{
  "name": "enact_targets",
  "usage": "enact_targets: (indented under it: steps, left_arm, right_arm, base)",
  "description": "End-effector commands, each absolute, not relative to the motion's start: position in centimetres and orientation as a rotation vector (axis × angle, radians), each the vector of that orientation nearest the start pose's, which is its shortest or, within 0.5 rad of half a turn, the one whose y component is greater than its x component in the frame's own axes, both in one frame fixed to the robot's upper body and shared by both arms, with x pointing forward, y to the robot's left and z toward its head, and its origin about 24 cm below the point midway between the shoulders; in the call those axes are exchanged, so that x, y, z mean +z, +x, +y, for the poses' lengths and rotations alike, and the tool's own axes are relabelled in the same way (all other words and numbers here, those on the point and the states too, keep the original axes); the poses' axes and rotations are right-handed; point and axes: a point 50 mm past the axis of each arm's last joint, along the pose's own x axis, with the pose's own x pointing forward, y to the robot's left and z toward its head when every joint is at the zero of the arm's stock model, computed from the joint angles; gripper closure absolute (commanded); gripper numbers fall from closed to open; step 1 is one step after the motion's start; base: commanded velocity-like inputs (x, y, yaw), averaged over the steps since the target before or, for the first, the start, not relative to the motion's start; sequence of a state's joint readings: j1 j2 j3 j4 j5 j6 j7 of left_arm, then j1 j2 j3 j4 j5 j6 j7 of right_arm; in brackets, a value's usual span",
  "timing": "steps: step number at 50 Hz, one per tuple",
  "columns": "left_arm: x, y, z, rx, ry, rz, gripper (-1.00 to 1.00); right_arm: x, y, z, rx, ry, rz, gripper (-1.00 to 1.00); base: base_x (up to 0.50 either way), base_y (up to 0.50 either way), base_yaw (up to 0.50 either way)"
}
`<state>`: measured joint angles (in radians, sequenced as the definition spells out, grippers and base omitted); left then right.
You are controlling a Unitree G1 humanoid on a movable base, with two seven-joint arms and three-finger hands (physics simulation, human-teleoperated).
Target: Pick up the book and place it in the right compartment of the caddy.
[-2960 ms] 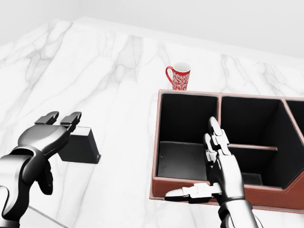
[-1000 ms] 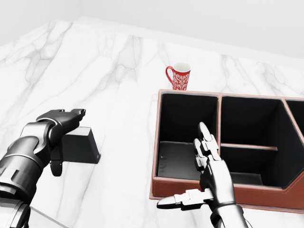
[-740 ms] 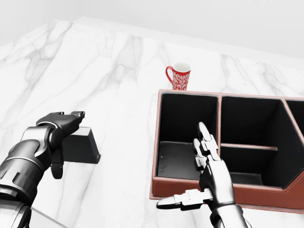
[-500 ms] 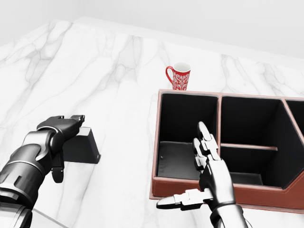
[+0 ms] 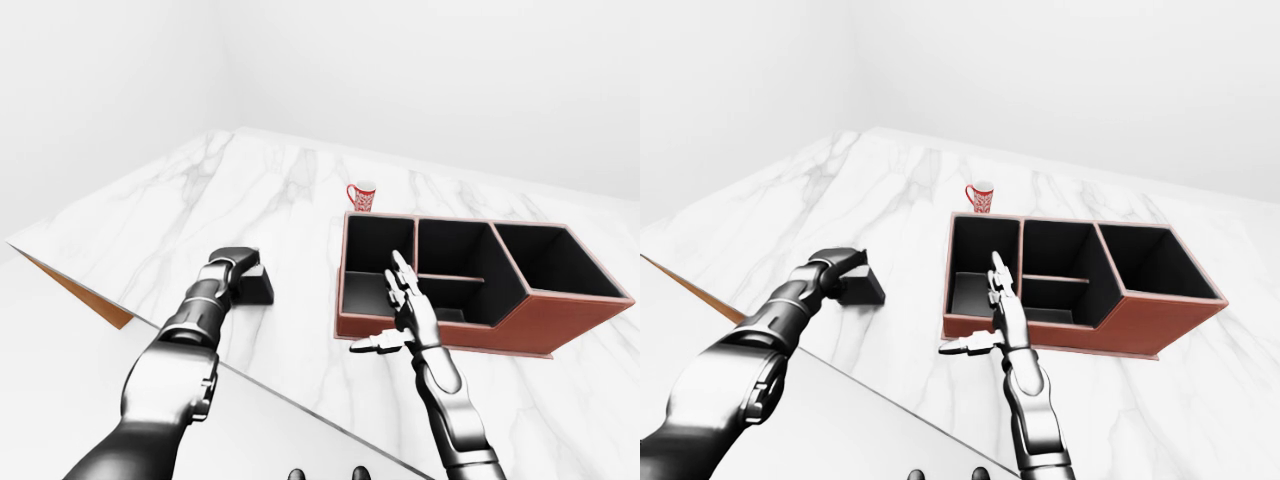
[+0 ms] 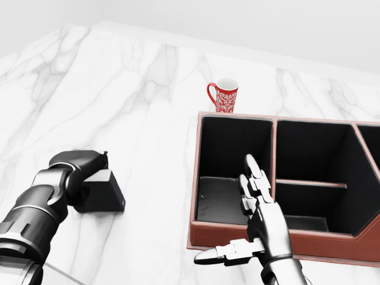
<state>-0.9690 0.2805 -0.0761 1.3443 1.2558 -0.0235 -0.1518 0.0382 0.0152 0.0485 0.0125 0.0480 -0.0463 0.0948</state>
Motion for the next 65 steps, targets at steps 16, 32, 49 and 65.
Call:
enact_targets:
  steps: [16, 32, 49, 65]
  left_arm:
    - [9.1, 40.3, 18.6, -0.224, 1.426, 0.259, 1.0]
    - [14.6, 41.9, 19.2, -0.071, 1.463, 0.119, 1.0]
    - [16.3, 42.3, 18.2, -0.057, 1.519, 0.048, 1.0]
    - [16.7, 41.8, 16.9, -0.113, 1.548, -0.023, 1.0]
  right_arm:
    - [4.6, 24.4, -12.8, 0.155, 0.064, -0.015, -1.0]
    - [4.4, 24.4, -12.8, 0.155, 0.064, -0.014, -1.0]
    - [5.2, 25.4, -13.3, 0.135, 0.035, -0.034, -1.0]
    - [9.8, 30.3, -13.4, 0.144, -0.028, -0.14, -1.0]
  base:
    - [0.0, 0.0, 0.0]
    - [0.0, 0.0, 0.0]
    - [0.0, 0.0, 0.0]
    - [0.0, 0.0, 0.0]
